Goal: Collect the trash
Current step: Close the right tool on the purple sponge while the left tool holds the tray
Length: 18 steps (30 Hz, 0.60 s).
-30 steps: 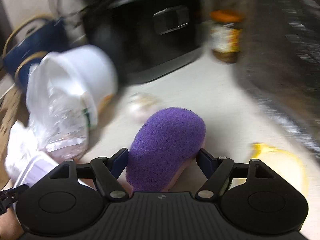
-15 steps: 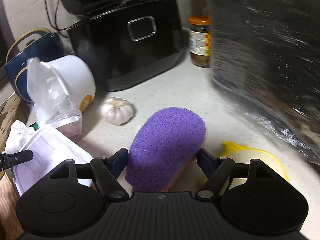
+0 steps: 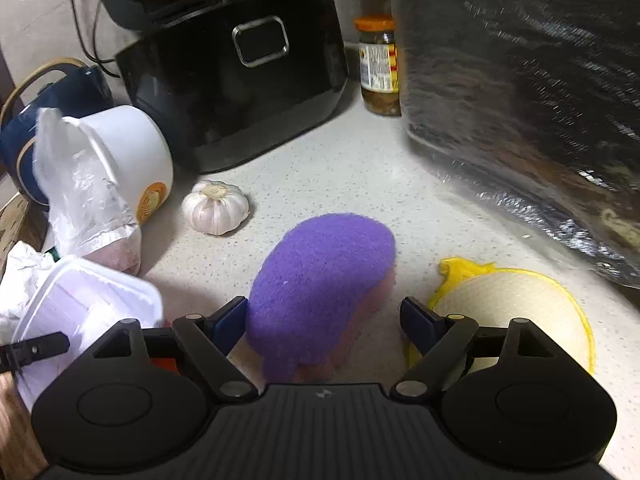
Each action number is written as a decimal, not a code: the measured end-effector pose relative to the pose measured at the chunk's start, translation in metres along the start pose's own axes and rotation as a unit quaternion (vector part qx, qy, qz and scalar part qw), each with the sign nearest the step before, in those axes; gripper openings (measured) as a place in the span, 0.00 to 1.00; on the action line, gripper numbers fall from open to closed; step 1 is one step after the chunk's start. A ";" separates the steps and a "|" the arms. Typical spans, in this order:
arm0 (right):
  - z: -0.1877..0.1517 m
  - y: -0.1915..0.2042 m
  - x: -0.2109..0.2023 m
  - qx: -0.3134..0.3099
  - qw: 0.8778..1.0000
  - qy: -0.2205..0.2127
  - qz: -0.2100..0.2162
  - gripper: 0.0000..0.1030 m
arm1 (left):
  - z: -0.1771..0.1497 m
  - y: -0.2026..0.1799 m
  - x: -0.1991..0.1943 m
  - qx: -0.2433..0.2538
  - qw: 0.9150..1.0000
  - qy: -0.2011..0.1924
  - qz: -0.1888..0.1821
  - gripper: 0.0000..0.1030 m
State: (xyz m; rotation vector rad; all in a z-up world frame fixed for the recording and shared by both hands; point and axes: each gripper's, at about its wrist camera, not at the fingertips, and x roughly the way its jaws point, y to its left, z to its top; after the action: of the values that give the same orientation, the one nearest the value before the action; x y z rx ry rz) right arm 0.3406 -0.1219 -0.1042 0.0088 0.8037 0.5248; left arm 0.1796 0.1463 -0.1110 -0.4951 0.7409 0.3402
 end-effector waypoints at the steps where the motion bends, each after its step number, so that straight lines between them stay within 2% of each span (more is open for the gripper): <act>1: -0.004 0.000 -0.005 -0.005 1.000 -0.011 -0.003 0.82 | 0.000 0.000 0.000 0.001 1.000 0.000 0.001 0.19; 6: -0.015 -0.005 -0.017 -0.004 1.000 -0.029 0.001 0.82 | -0.001 0.001 0.000 0.000 1.000 -0.001 0.011 0.13; 10: -0.015 -0.007 -0.015 0.014 0.999 -0.036 -0.001 0.83 | 0.000 0.006 -0.005 -0.015 1.000 -0.005 0.001 0.13; 16: 0.000 0.011 0.008 0.004 1.000 -0.018 -0.013 0.84 | 0.001 0.011 -0.011 -0.026 1.000 -0.013 -0.010 0.12; 17: 0.002 0.011 0.011 0.010 1.000 -0.013 -0.015 0.82 | 0.000 0.012 -0.012 -0.029 0.999 -0.015 -0.013 0.13; 18: 0.003 0.012 0.012 0.014 1.000 -0.012 -0.019 0.72 | 0.000 0.014 -0.014 -0.030 0.999 -0.016 -0.016 0.13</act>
State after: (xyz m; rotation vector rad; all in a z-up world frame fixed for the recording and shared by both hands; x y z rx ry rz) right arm 0.3441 -0.1061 -0.1077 0.0256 0.7863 0.4757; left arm 0.1640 0.1559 -0.1055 -0.5575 0.6928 0.3398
